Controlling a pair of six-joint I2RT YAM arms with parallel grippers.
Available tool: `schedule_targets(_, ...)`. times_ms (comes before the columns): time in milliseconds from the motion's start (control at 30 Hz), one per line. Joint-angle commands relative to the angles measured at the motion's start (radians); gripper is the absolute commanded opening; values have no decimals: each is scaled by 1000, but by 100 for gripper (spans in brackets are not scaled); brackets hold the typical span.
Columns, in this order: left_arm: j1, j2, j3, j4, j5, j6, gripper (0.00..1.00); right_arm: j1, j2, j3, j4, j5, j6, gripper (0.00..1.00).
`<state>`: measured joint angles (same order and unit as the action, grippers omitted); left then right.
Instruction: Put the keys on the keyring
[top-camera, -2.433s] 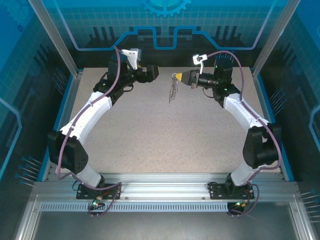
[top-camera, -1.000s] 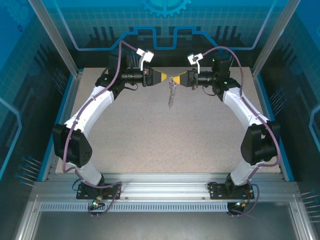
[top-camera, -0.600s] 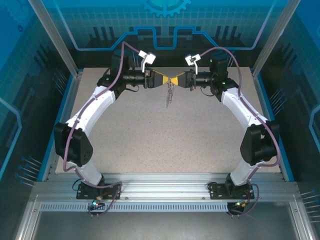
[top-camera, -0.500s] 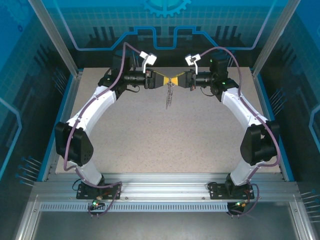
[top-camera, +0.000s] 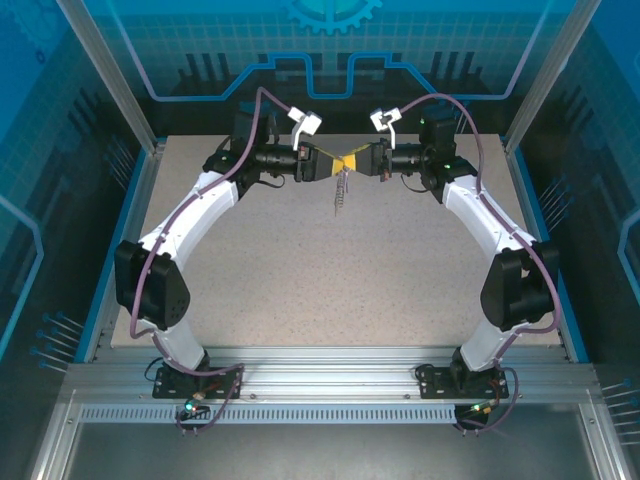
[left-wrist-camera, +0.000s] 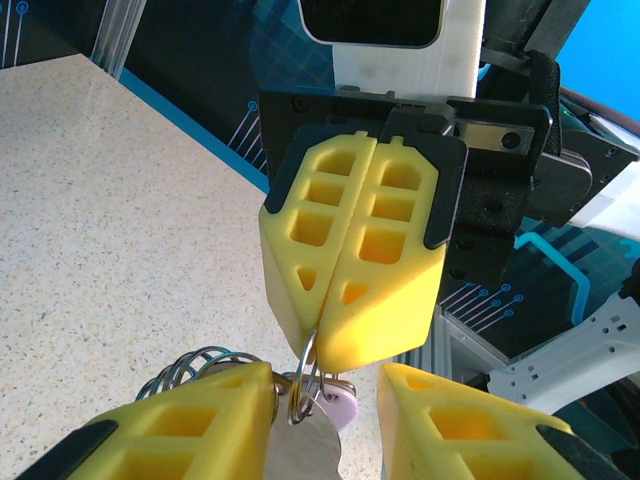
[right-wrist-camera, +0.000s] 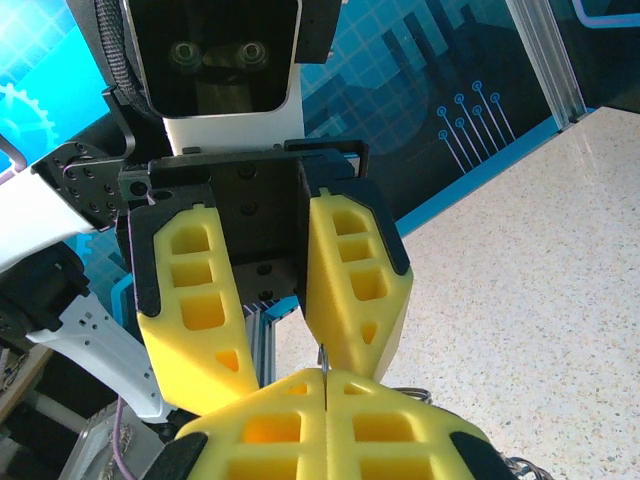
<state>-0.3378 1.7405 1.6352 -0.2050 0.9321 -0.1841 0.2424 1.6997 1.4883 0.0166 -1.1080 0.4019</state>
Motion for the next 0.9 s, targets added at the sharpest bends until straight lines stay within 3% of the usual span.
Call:
schedule_targets(0, -4, 4, 32, 5, 9, 10, 35, 12, -29, 3, 8, -16, -11, 0)
schedule_targets(133, 0, -9, 14, 42, -5, -4, 35, 8, -32, -2, 8, -15, -11, 0)
schedule_targets(233, 5, -15, 6, 63, -6, -15, 27, 5, -37, -6, 9, -15, -12, 0)
schedule_targets(567, 6, -12, 5, 70, 18, -28, 16, 1, -43, -13, 10, -12, -11, 0)
schedule_targets(733, 5, -13, 3, 60, 34, -20, 4, 0, -41, -11, 16, -10, -4, 0)
schedule_targets(867, 4, -13, 3, 63, 37, -22, 0, 0, -40, -12, 24, -11, 3, 0)
